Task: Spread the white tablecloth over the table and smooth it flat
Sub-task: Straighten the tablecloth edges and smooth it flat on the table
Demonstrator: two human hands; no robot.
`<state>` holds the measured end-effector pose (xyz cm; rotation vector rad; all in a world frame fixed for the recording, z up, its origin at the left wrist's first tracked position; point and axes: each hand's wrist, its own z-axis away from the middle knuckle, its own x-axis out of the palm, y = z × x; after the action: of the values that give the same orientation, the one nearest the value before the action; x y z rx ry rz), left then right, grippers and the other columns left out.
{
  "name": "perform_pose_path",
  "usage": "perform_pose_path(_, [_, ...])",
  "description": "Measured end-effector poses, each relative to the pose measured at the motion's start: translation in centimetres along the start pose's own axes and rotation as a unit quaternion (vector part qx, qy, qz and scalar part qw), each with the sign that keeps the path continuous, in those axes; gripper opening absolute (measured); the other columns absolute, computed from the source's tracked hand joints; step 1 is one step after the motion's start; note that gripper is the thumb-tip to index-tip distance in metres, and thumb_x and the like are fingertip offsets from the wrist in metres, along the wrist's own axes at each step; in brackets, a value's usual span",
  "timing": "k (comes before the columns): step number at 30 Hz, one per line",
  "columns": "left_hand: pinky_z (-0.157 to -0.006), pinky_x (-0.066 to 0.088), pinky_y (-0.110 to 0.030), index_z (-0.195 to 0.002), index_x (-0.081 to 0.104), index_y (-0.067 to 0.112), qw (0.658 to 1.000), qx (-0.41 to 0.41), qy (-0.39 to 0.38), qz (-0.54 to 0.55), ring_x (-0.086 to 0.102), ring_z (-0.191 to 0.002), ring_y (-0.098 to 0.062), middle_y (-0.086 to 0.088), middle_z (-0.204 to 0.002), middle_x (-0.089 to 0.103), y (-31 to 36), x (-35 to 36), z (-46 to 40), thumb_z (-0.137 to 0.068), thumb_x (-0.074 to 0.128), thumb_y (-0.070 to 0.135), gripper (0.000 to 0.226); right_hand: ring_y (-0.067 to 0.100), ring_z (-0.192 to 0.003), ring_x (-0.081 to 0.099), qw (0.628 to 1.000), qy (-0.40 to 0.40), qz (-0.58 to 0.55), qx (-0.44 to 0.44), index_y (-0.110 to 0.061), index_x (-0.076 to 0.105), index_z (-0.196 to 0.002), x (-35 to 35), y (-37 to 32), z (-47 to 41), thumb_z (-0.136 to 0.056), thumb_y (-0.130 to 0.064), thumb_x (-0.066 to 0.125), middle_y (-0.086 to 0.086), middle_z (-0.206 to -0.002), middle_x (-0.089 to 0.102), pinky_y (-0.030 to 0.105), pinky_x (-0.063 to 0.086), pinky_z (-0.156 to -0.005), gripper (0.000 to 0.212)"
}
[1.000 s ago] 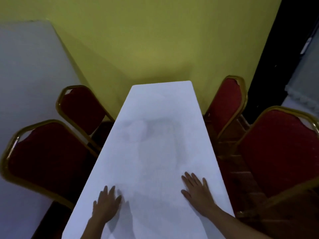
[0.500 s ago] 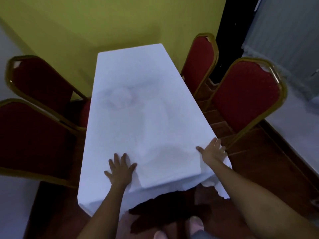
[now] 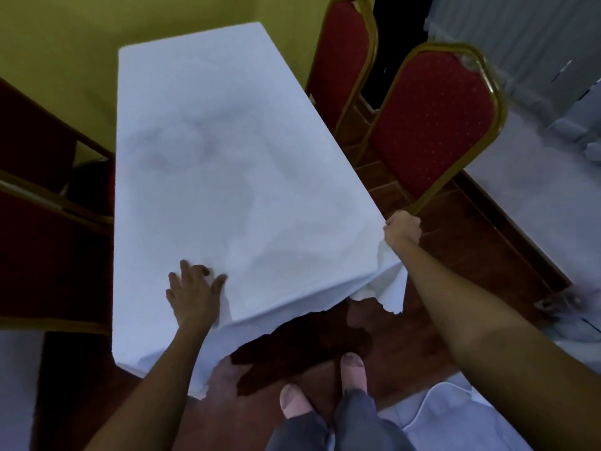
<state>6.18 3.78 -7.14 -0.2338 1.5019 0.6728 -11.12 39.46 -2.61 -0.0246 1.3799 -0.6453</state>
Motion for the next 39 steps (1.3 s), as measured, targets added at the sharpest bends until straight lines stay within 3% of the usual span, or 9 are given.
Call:
perform_pose_path(3, [-0.106, 0.032, -0.056, -0.126, 0.048, 0.003, 0.999, -0.005, 0.037, 0.018, 0.040, -0.129, -0.039, -0.019, -0.139, 0.046, -1.8, -0.4, 1.2, -0.094, 0.051, 0.043, 0.051, 0.041, -0.117, 0.055, 0.998, -0.013, 0.062, -0.024, 0.003, 0.056, -0.124, 0.1, -0.6, 0.8, -0.096, -0.003, 0.043, 0.025, -0.128, 0.056, 0.045, 0.046, -0.097, 0.031])
perform_pose_path(8, [-0.111, 0.023, -0.059, -0.137, 0.036, 0.007, 0.943, -0.325, 0.055, 0.045, 0.029, -0.134, -0.047, -0.029, -0.145, 0.031, -6.2, -3.0, 2.9, -0.093, 0.043, 0.054, 0.066, 0.040, -0.119, 0.054, 0.979, -0.068, 0.180, -0.063, 0.002, 0.054, -0.127, 0.1, -1.0, 3.1, -0.096, -0.003, 0.043, 0.022, -0.131, 0.053, 0.043, 0.048, -0.094, 0.033])
perform_pose_path(14, [-0.099, 0.041, -0.057, -0.130, 0.048, -0.002, 0.871, -0.405, 0.107, 0.256, 0.049, -0.120, -0.052, -0.035, -0.129, 0.052, -8.2, -5.4, 3.1, -0.095, 0.056, 0.027, 0.046, 0.034, -0.121, 0.053, 0.930, -0.155, 0.305, -0.136, -0.002, 0.054, -0.123, -1.0, -3.0, 6.1, -0.093, -0.002, 0.043, 0.018, -0.132, 0.050, 0.037, 0.047, -0.093, 0.033])
perform_pose_path(16, [-0.098, 0.042, -0.057, -0.125, 0.057, -0.003, 0.861, -0.418, 0.123, 0.261, 0.050, -0.119, -0.051, -0.033, -0.126, 0.056, -9.1, -6.3, 3.2, -0.097, 0.054, 0.022, 0.037, 0.030, -0.102, 0.060, 0.907, -0.209, 0.338, -0.137, 0.002, 0.056, -0.095, -1.5, -3.8, 6.7, -0.091, -0.001, 0.045, 0.020, -0.113, 0.057, 0.032, 0.047, -0.077, 0.013])
perform_pose_path(20, [-0.095, 0.043, -0.056, -0.120, 0.060, 0.001, 0.850, -0.420, 0.175, 0.265, 0.054, -0.115, -0.049, -0.032, -0.121, 0.059, -11.0, -8.0, 3.0, -0.098, 0.049, 0.025, 0.034, 0.031, -0.101, 0.062, 0.886, -0.265, 0.347, -0.155, -0.007, 0.037, -0.067, 0.2, -4.4, 8.7, -0.089, -0.001, 0.050, 0.020, -0.121, 0.058, 0.029, 0.043, -0.069, 0.027])
perform_pose_path(23, [-0.094, 0.043, -0.053, -0.119, 0.054, 0.002, 0.846, -0.418, 0.188, 0.272, 0.056, -0.114, -0.048, -0.031, -0.121, 0.059, -10.8, -8.0, 3.0, -0.099, 0.047, 0.024, 0.031, 0.026, -0.087, 0.058, 0.886, -0.257, 0.355, -0.152, -0.002, 0.049, -0.088, 0.9, -4.2, 8.5, -0.088, 0.000, 0.050, 0.018, -0.125, 0.053, 0.031, 0.043, -0.072, 0.003])
perform_pose_path(27, [-0.092, 0.043, -0.056, -0.116, 0.053, 0.003, 0.866, -0.400, 0.187, 0.235, 0.054, -0.112, -0.047, -0.029, -0.121, 0.057, -9.7, -6.1, 4.3, -0.099, 0.046, 0.021, 0.026, 0.033, -0.119, 0.054, 0.896, -0.213, 0.371, -0.123, 0.001, 0.050, -0.130, 0.0, -2.4, 6.2, -0.089, -0.002, 0.049, 0.019, -0.137, 0.048, 0.035, 0.048, -0.087, 0.041])
perform_pose_path(33, [-0.109, 0.026, -0.053, -0.138, 0.039, 0.002, 0.907, -0.359, 0.157, 0.157, 0.033, -0.136, -0.041, -0.025, -0.147, 0.034, -8.7, -4.5, 5.6, -0.095, 0.048, 0.022, 0.049, 0.038, -0.122, 0.052, 0.964, -0.093, 0.245, -0.049, -0.003, 0.051, -0.131, -2.1, 1.7, 3.2, -0.094, -0.012, 0.048, 0.020, -0.135, 0.050, 0.045, 0.046, -0.094, 0.038])
perform_pose_path(39, [-0.119, 0.003, -0.054, -0.154, 0.001, 0.012, 0.987, -0.139, -0.078, 0.033, -0.006, -0.149, -0.034, -0.016, -0.161, -0.007, -4.6, -1.9, 5.4, -0.098, 0.025, 0.054, 0.074, 0.044, -0.117, 0.054, 0.998, -0.045, 0.025, 0.023, -0.001, 0.052, -0.125, 0.4, 2.1, 4.6, -0.095, -0.017, 0.055, 0.025, -0.130, 0.053, 0.051, 0.047, -0.095, 0.034])
